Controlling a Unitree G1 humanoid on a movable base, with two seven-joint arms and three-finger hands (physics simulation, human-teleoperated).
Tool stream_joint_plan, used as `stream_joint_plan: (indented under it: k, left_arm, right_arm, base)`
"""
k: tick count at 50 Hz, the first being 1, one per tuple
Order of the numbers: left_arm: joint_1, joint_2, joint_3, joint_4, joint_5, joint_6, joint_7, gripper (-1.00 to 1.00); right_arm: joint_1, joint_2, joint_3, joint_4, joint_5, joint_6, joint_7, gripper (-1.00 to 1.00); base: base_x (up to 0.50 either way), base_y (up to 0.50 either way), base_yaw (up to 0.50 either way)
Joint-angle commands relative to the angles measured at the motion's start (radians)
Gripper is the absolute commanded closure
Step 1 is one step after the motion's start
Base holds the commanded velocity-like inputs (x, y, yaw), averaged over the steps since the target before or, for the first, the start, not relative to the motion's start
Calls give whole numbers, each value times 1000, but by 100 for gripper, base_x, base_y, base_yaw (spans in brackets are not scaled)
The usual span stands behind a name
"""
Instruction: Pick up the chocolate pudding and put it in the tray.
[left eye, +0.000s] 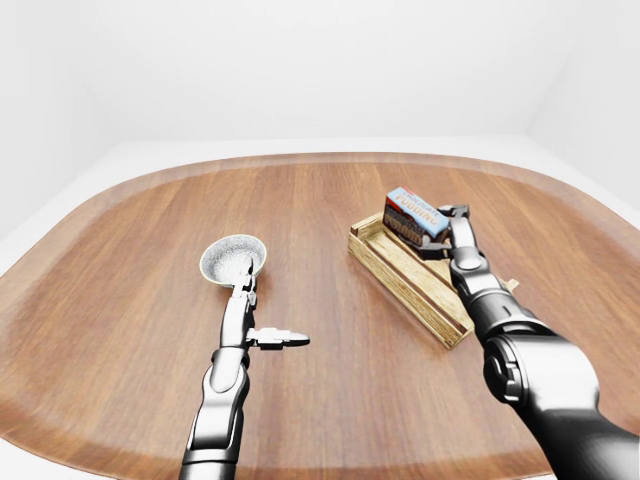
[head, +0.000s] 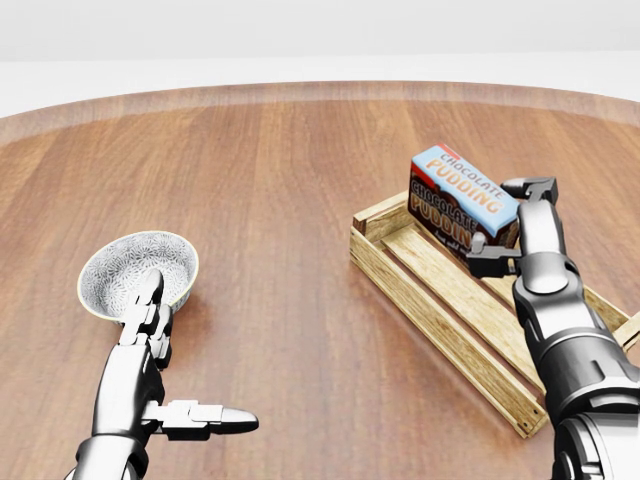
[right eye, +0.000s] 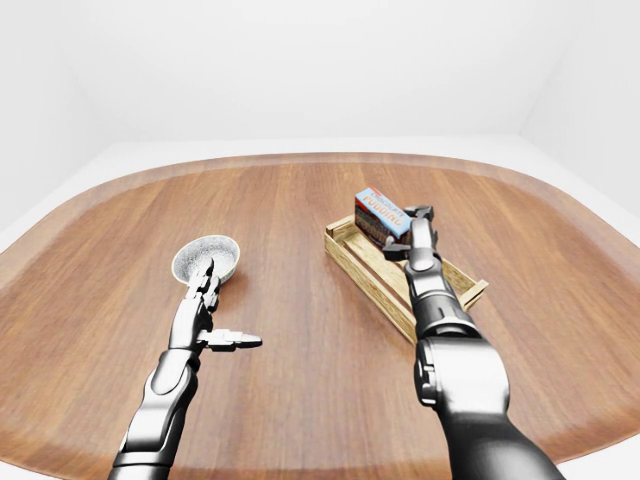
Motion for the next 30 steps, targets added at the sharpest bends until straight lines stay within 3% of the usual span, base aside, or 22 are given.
stream_joint_plan:
  k: [1,30]
  left_arm:
    - [0,0,3,-3,-13,-10,-11,-100]
    - [0,-1,3,-4,-13,-10,-11,-100]
  right_arm:
    - [37,-10,-18,-2,40,0,-5,100]
    - [88,-18,-28,5,40,0,-12,100]
  base:
    - [0,0,0]
    - [0,0,0]
